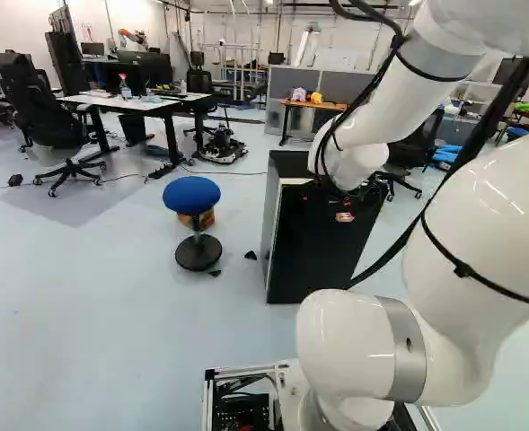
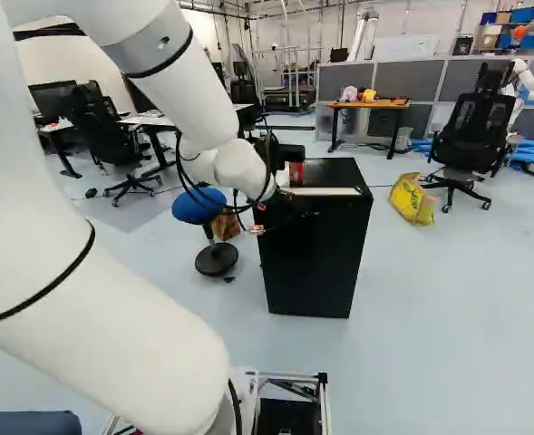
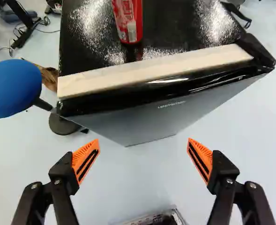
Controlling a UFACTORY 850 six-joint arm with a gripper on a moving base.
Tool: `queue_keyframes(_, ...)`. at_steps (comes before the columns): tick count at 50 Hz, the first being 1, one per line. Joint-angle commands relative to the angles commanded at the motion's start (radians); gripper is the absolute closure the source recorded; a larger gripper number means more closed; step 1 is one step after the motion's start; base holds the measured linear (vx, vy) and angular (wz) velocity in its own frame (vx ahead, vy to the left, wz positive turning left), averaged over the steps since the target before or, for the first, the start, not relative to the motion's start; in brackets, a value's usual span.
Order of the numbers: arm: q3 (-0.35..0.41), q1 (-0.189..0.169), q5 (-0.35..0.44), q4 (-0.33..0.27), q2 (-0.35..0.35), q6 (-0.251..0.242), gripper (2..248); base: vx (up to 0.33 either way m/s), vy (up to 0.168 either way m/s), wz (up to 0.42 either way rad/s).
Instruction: Grab a drink from the fridge
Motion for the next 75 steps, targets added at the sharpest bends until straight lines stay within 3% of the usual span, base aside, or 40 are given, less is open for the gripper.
queue_keyframes(36,-0.001,0.000,0.276,0.000,-0.013,0.000,3,0.000,0.000,0.000)
queue_keyframes(75,-0.072,0.011,0.534,0.000,-0.178,0.000,3,0.000,0.000,0.000)
